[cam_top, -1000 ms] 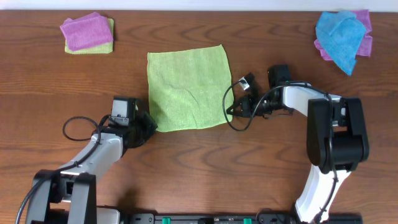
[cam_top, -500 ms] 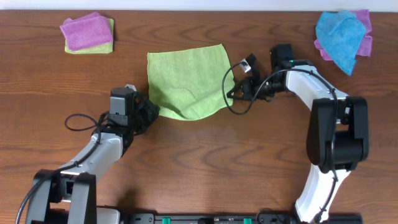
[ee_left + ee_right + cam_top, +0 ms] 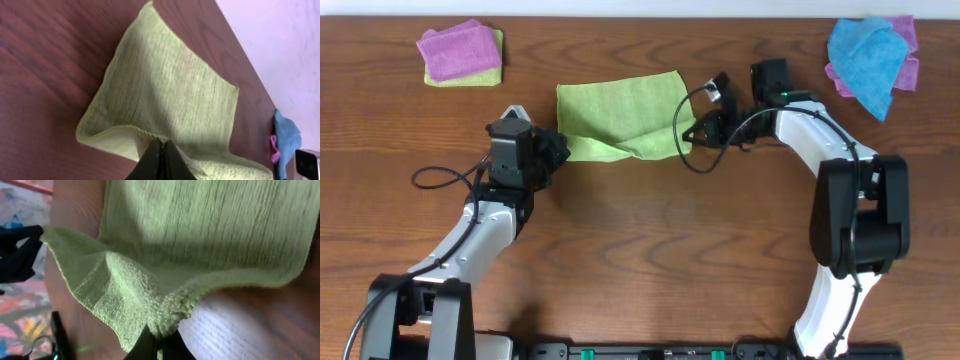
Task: Fold the cloth
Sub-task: 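Lift the lower edge with both grippers and fold it up over the top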
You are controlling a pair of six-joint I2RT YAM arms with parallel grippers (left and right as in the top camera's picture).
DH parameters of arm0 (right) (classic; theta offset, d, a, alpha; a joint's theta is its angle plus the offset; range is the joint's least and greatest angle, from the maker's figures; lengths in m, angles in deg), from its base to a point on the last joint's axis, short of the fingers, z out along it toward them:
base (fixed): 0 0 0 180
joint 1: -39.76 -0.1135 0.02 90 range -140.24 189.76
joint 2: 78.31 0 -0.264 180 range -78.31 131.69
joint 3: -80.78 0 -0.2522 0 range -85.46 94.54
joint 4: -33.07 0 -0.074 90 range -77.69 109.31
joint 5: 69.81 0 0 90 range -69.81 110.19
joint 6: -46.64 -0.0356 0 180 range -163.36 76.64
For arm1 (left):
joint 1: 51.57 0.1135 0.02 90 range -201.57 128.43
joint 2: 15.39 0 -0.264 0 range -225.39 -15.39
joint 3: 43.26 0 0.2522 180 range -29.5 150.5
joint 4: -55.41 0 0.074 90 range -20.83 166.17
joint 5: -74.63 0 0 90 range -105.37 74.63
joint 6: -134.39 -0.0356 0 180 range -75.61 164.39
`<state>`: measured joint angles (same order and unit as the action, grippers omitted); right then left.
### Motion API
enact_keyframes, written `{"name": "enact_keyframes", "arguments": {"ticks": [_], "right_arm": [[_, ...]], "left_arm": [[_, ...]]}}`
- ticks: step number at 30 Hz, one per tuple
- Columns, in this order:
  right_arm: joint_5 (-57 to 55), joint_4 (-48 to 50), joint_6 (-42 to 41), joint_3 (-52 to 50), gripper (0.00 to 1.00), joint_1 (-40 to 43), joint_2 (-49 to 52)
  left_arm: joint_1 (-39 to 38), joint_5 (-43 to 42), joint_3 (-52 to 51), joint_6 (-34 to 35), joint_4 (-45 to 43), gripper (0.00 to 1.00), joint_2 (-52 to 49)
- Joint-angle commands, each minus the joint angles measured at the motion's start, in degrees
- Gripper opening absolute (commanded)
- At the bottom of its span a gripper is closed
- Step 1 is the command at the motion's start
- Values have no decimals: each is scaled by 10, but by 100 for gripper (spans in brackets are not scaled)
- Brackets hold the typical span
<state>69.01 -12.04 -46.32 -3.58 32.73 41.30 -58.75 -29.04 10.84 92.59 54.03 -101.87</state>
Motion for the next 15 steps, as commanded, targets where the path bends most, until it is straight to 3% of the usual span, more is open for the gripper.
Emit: {"name": "enact_keyframes", "arguments": {"ticks": [1,8,15], "right_arm": [[-26,23,-58,11,1,-8,6],[-41,99,-92,11,1,-9,6],[-71,163,-118,21,2,-9,7]], "left_arm": [[1,30,11,-7,-25,6,-7],[1,6,50,-9,-47,6,-90],[2,-9,132,-62,-42,6,-151]]}}
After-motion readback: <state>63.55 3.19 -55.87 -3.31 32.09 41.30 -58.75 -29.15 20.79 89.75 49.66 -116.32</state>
